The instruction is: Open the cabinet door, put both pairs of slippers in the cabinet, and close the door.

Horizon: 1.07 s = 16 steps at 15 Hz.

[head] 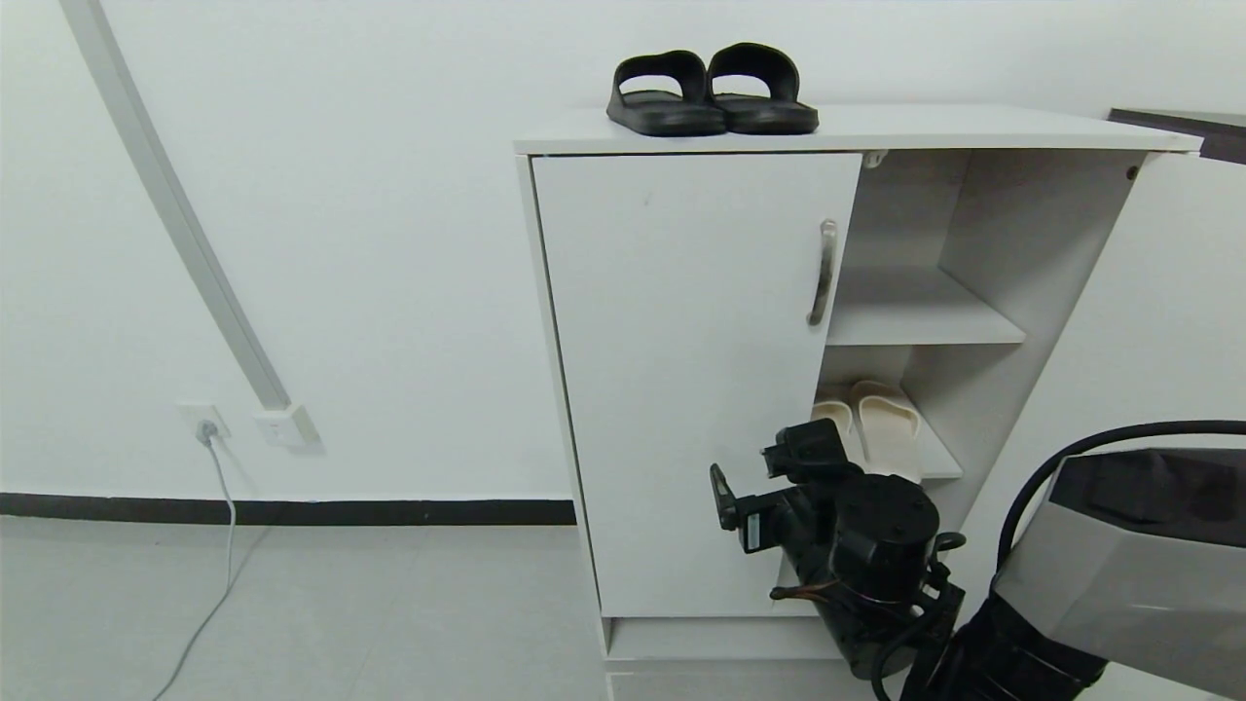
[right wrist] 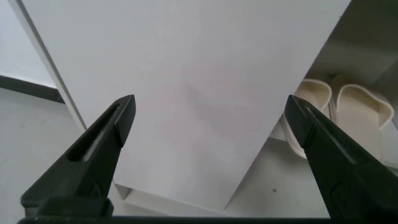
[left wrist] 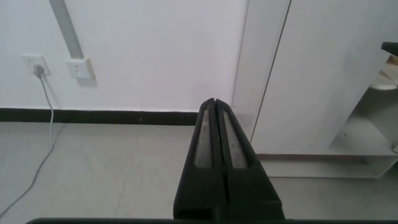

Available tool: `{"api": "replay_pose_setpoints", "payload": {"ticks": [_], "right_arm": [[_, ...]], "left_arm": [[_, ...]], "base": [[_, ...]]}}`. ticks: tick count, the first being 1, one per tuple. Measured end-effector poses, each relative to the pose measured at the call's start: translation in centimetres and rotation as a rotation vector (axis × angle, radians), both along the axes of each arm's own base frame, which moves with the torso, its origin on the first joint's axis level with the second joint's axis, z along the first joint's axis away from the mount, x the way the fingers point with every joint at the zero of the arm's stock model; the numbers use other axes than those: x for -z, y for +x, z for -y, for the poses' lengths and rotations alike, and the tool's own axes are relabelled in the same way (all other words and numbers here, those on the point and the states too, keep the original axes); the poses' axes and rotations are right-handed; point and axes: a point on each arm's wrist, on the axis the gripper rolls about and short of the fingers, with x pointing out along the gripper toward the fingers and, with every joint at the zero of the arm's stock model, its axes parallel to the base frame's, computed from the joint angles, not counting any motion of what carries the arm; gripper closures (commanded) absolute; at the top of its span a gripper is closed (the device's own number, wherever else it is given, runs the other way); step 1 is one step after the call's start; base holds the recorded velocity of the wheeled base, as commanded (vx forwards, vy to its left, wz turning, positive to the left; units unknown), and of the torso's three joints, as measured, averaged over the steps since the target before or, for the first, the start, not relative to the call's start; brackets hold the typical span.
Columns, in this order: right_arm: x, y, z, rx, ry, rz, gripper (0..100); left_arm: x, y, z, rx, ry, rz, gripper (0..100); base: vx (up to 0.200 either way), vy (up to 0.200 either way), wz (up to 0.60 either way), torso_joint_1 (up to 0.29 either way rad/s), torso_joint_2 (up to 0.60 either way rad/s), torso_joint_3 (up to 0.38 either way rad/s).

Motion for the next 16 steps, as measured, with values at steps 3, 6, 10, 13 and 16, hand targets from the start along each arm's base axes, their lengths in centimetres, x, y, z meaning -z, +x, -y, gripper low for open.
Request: {"api": "replay_pose_setpoints", "payload": {"ticks": [3,6,10,13,16], "right_arm": [[0.1,0.02,-0.02,0.0,-0.002,-0.002,0],[0.13,0.0,-0.05,-0.002,-0.003,-0.003,0],[0.2,-0.01,-0.07,-0.003,-0.004,-0.004,0],[0.23,0.08,0.02,0.002,-0.005,-0.005,0],[0.25,0.04,-0.04,-0.001,-0.005,-0.005,0]], "left_arm": [[0.01,0.0,0.0,0.0,0.0,-0.001,100],[0.06,0.01,0.0,0.0,0.0,-0.004,100],[-0.02,0.0,0.0,0.0,0.0,0.001,100],[-0.01,0.0,0.0,0.0,0.0,0.001,100],[0.0,0.0,0.0,0.0,0.001,0.0,100]], "base": [[0.0,0.0,0.0,0.001,-0.06,-0.064],[0.0,0.0,0.0,0.015,-0.18,-0.333],[0.0,0.0,0.0,0.055,-0.53,-0.362],[0.0,0.0,0.0,0.123,-0.46,-0.347],[0.0,0.0,0.0,0.137,-0.47,-0.333]]}}
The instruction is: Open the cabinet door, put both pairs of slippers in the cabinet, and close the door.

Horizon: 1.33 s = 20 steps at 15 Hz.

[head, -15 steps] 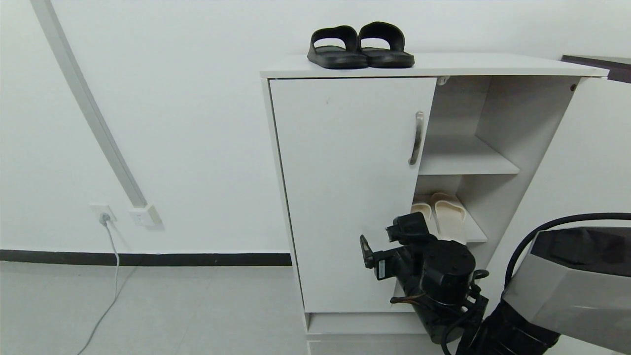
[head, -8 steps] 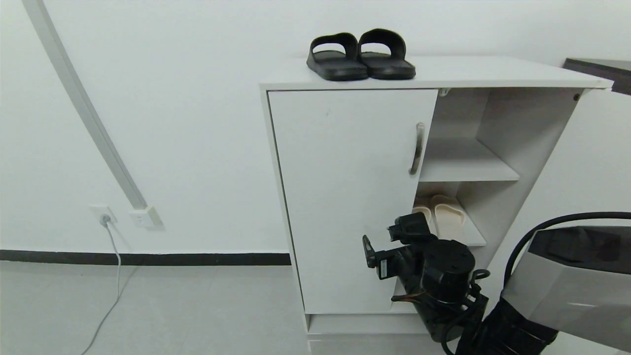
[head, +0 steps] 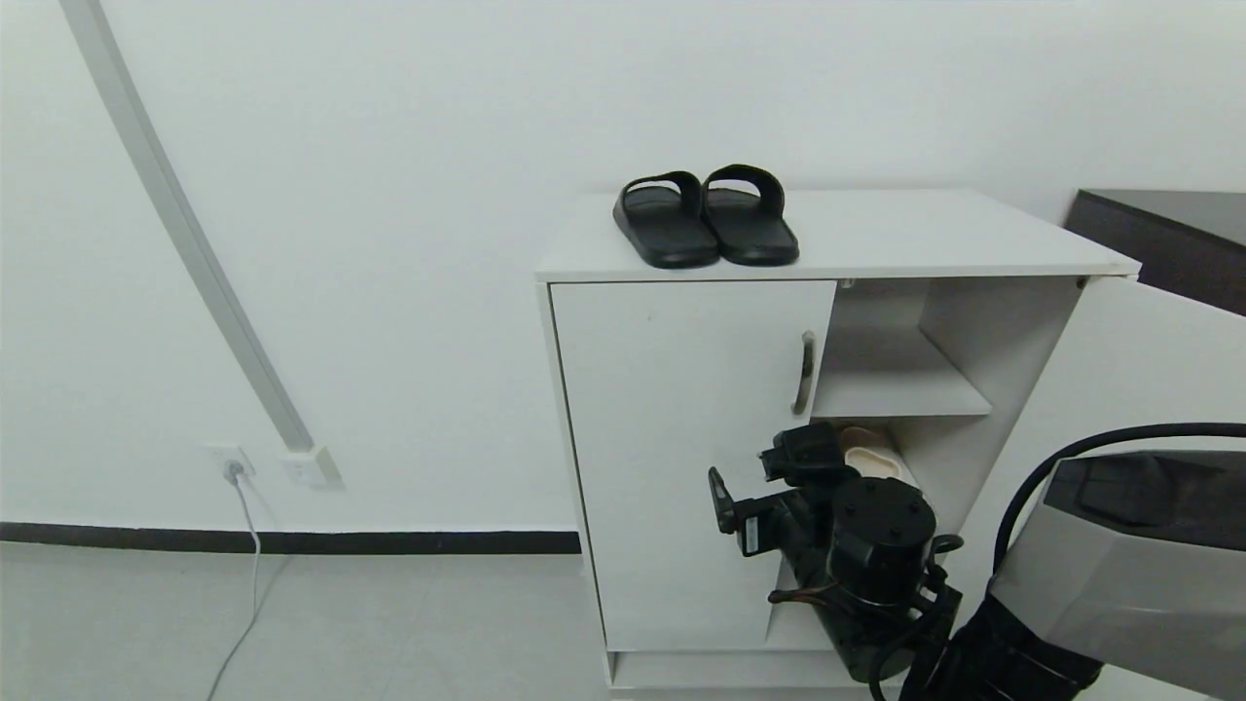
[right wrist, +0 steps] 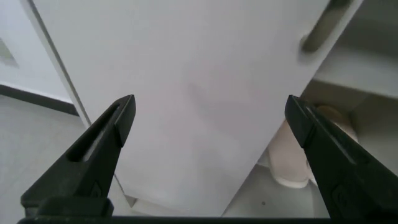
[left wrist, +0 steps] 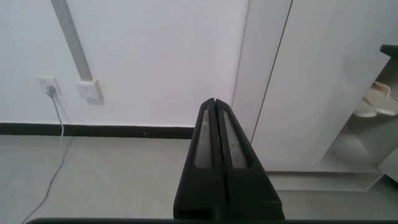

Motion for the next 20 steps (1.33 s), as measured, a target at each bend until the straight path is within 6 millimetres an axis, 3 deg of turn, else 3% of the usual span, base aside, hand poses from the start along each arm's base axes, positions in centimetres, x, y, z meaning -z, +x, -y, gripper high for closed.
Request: {"api": "replay_pose_setpoints", "payload": {"ticks": [20], "right_arm": [[0.14,-0.24,0.22,-0.002,0.002,0.002,0]], "left_arm": [[-0.01,0.0,0.0,0.0,0.0,0.0,100]], "base": [[0.0,0.0,0.0,0.214,-0.53,-0.321]]}}
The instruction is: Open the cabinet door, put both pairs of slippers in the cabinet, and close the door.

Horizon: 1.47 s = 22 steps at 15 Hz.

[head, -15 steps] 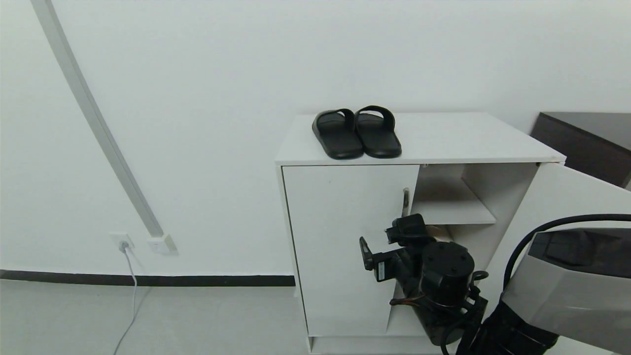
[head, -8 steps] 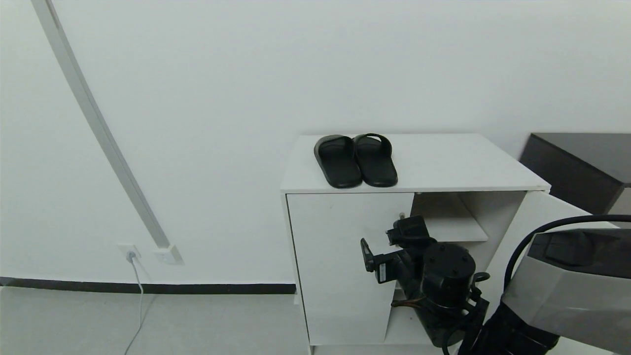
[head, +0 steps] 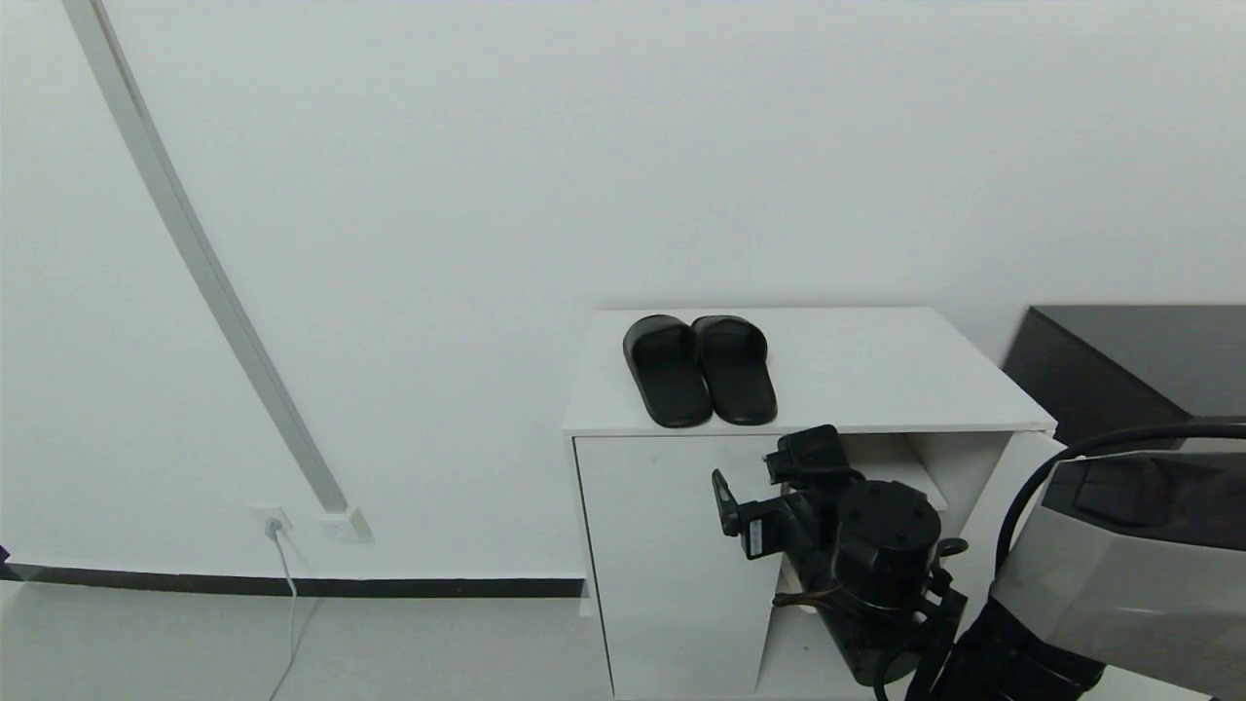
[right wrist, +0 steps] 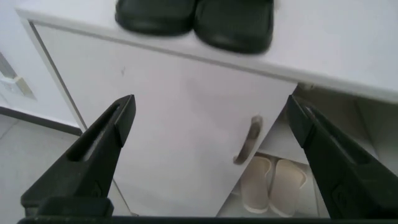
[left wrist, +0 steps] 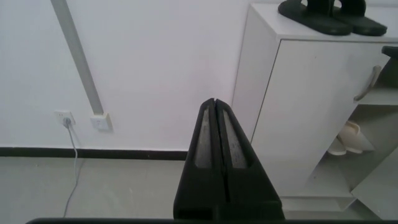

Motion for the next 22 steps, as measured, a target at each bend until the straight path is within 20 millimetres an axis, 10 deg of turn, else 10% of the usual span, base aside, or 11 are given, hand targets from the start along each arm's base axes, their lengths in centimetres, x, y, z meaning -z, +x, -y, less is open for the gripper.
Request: {"api": "replay_pose_setpoints", "payload": {"ticks": [22], "right_arm": [[-6.8,3.0,-2.3,-0.001,0.049,-0.186,0]], "left_arm": [[0.1,0.0,0.0,0.003,0.017,-0.003,100]], "base": [[0.0,0.0,0.0,0.012,-0.03,-0.015]]}}
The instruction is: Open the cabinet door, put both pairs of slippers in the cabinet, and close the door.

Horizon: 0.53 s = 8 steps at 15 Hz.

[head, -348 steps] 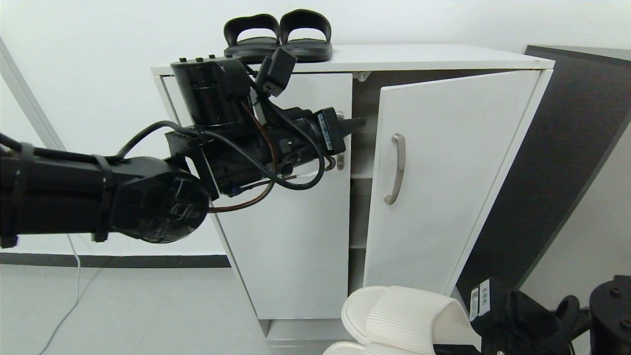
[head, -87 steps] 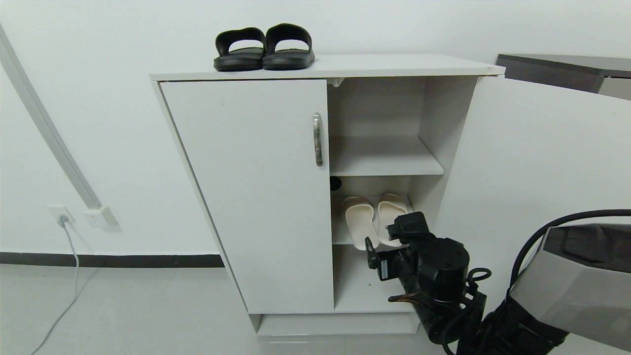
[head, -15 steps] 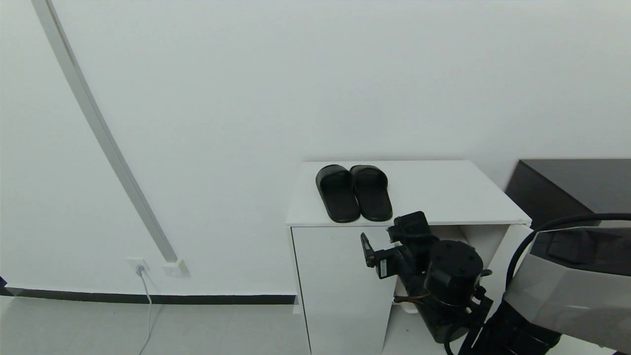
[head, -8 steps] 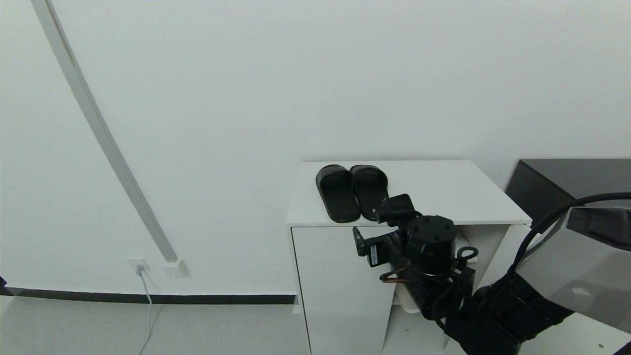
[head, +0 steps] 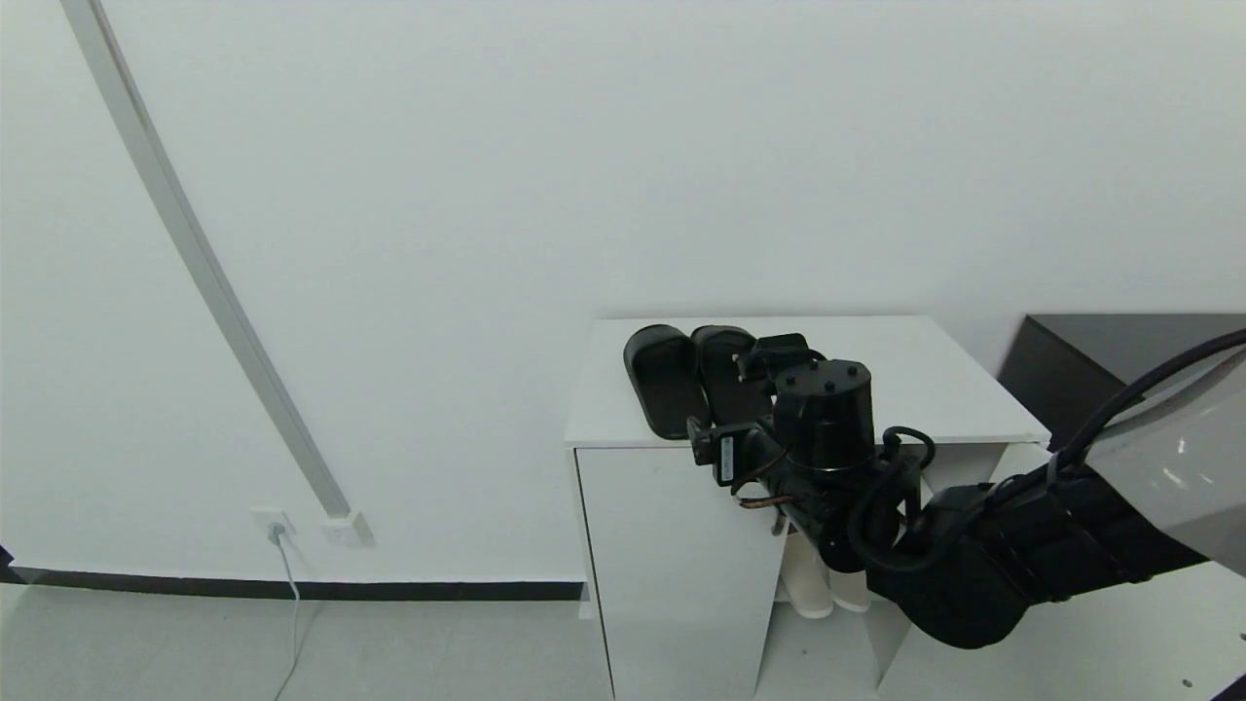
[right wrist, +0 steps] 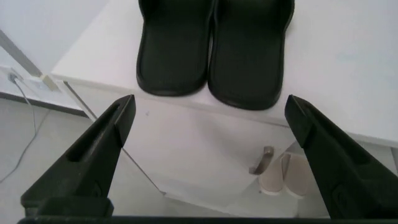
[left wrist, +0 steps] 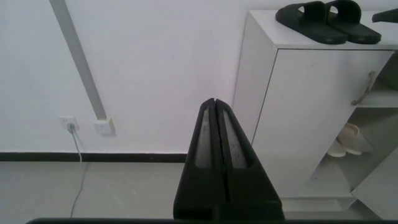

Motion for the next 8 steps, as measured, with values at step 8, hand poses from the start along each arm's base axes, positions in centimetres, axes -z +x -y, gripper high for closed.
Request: {"api": "replay_pose_setpoints", "payload": {"ticks": [8], "right_arm": [[0.37,0.04,0.03,-0.001,-0.008,-0.009,0]], "left_arm": [[-0.04,-0.01,0.01,0.004,-0.002,0.001,100]], "base": [[0.175,0.0,0.0,0.002,0.0,0.003]]}}
